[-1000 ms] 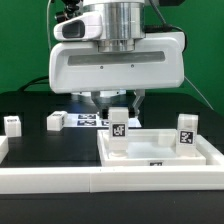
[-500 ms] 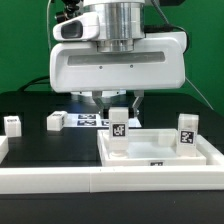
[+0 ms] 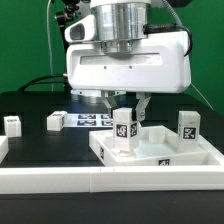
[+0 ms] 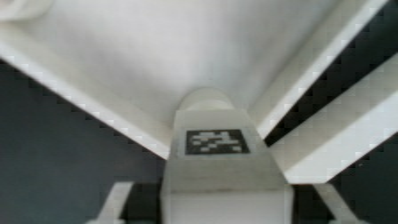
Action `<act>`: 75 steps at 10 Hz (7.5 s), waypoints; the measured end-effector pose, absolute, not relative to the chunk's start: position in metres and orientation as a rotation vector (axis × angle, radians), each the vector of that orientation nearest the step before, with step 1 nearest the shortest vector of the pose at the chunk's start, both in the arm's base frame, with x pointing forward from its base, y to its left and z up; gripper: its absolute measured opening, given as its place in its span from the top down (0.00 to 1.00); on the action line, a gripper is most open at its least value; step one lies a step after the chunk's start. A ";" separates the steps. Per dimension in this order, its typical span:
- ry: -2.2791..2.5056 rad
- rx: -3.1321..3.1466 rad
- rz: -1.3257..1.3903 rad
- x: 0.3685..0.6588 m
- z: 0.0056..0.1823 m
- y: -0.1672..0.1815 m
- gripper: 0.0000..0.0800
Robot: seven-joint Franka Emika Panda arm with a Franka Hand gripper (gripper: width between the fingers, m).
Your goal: Assemble square table
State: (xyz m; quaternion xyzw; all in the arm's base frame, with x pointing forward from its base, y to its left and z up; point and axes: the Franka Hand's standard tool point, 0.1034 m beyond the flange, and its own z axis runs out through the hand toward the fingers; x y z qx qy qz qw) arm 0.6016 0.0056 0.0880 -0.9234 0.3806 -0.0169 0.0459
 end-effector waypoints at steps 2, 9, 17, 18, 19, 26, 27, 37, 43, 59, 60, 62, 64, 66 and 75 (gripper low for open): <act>1.427 -2.691 -0.036 0.602 0.088 0.009 0.64; 1.906 -2.350 0.005 0.602 0.088 0.016 0.54; 1.301 -2.731 -0.049 0.603 0.084 0.013 0.19; 1.233 -2.764 -0.055 0.603 0.084 0.013 0.19; 1.048 -2.851 -0.071 0.603 0.085 0.012 0.19; 0.281 -3.042 -0.129 0.602 0.085 0.005 0.19; 0.185 -3.052 -0.132 0.602 0.086 0.005 0.19; 0.082 -3.060 -0.139 0.603 0.085 0.003 0.64; 0.820 -2.928 -0.105 0.605 0.084 0.016 0.64; 2.104 -2.141 0.026 0.603 0.083 0.046 0.63; 2.085 -2.159 0.024 0.603 0.083 0.046 0.63; 1.976 -2.257 0.010 0.603 0.083 0.047 0.34; 1.702 -2.467 -0.021 0.604 0.083 0.055 0.19; 1.510 -2.590 -0.037 0.604 0.083 0.054 0.19; 0.552 -2.964 -0.109 0.604 0.083 0.053 0.19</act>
Offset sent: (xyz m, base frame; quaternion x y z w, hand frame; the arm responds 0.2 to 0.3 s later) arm -0.0039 0.0088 -0.0035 -0.0110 -0.0086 0.1780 0.9839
